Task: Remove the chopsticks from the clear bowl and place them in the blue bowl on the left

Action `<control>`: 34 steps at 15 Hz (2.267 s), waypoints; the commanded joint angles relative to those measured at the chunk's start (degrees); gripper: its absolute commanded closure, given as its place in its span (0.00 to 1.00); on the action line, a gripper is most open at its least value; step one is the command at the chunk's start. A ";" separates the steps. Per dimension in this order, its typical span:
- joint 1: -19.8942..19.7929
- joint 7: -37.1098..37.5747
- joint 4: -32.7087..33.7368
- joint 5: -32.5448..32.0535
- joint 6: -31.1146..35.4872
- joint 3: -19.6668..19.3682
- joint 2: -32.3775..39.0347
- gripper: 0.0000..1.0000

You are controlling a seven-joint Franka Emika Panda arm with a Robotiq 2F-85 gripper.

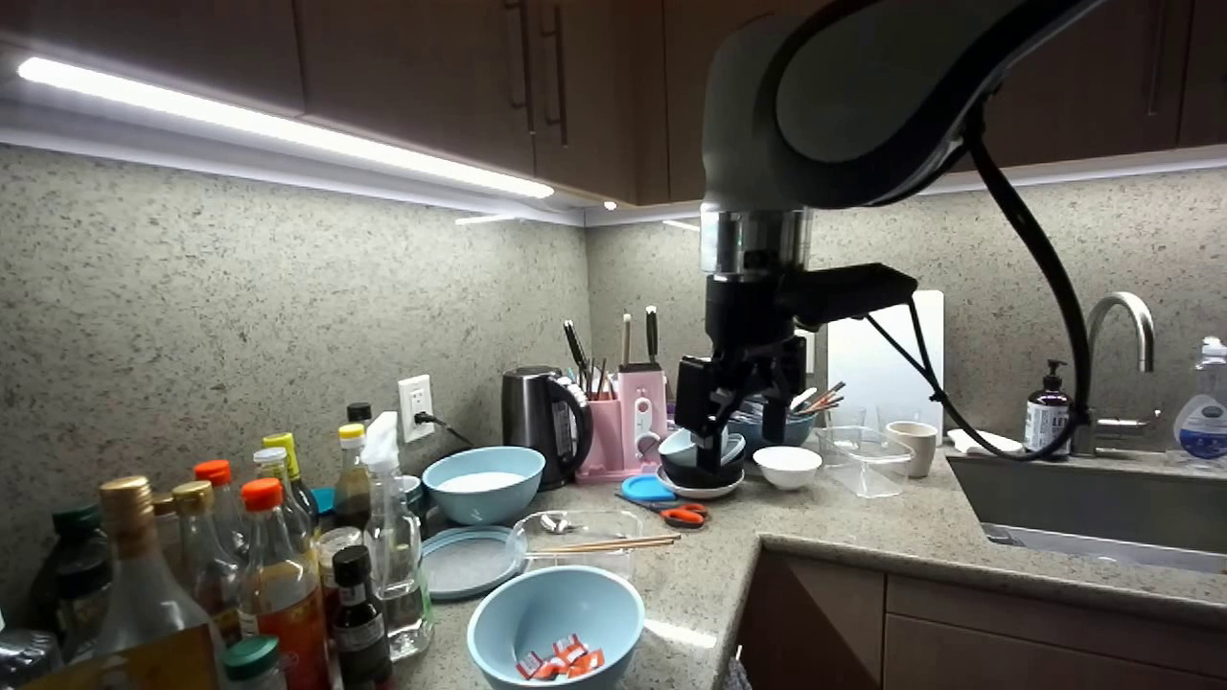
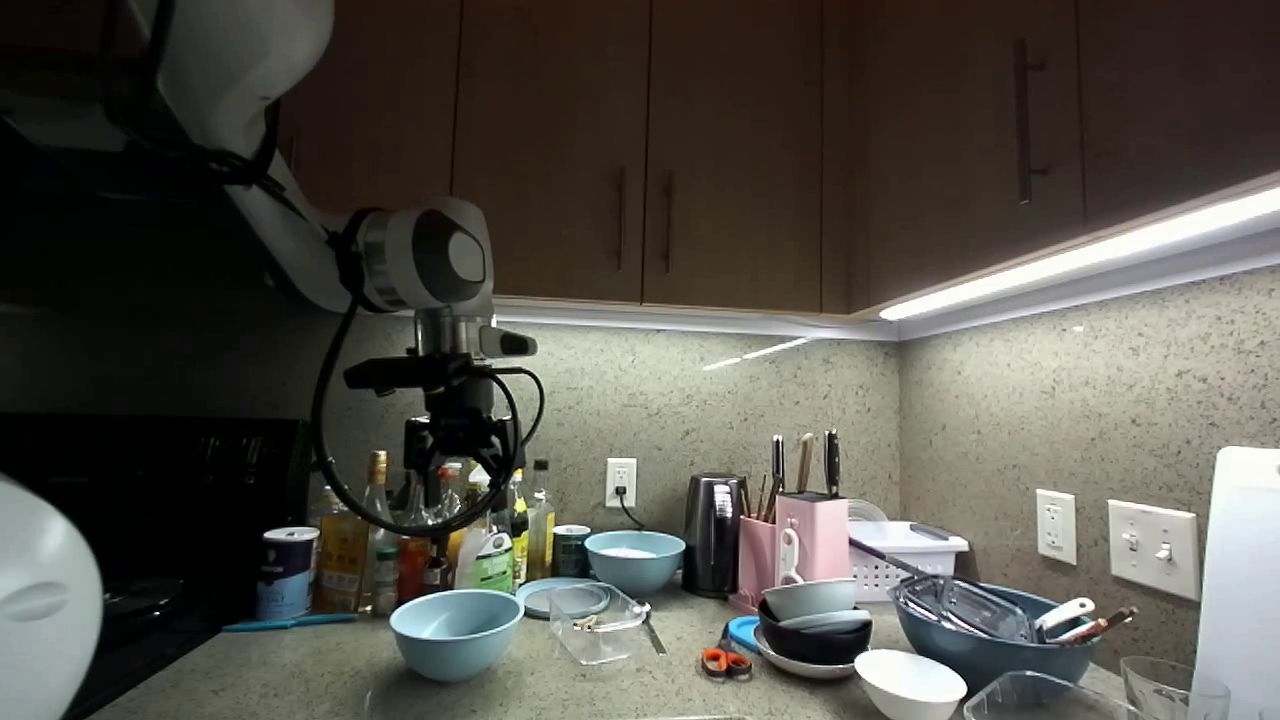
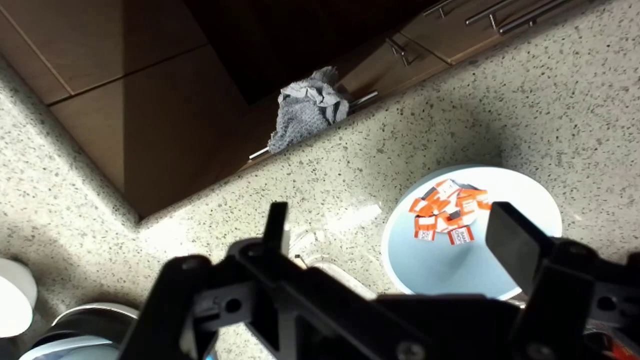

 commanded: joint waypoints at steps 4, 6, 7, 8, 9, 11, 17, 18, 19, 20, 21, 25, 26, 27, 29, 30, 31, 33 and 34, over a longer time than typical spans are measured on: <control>-0.17 -2.22 14.93 -6.34 -1.82 -1.36 16.97 0.00; 0.29 -1.99 20.09 -8.53 -2.98 -2.12 22.21 0.00; 0.54 -1.49 22.84 -10.28 -3.47 -2.62 24.89 0.00; 0.92 -1.40 25.24 -11.51 -4.24 -3.15 27.03 0.00; 1.25 -1.35 27.57 -12.78 -5.07 -3.79 29.01 0.00; 1.76 -1.72 30.94 -13.27 -8.12 -4.86 31.29 0.00; 2.27 -0.77 30.89 -11.89 -7.10 -5.52 31.70 0.00; 2.33 -0.95 31.73 -12.29 -5.51 -5.71 33.01 0.00; 2.88 0.60 33.06 -14.46 -4.60 -6.52 34.77 0.00; 3.09 0.71 34.50 -15.29 -4.73 -7.05 36.40 0.00; 3.32 0.31 36.27 -15.91 -5.29 -7.63 38.17 0.00; 4.51 -0.73 44.38 -15.94 -8.87 -9.23 45.67 0.00; 5.20 -0.49 46.26 -15.85 -9.92 -9.37 47.39 0.00; 5.93 -0.57 47.86 -16.19 -10.74 -9.60 48.82 0.00; 7.34 -1.23 51.20 -16.38 -12.87 -9.85 51.82 0.00; 8.05 -1.32 52.92 -16.40 -14.14 -9.99 53.22 0.00; 8.56 -1.49 54.29 -16.14 -15.36 -10.04 54.36 0.00; 9.66 -0.18 56.76 -15.50 -18.68 -10.40 56.09 0.00; 10.66 2.73 57.97 -15.65 -21.58 -11.29 56.52 0.00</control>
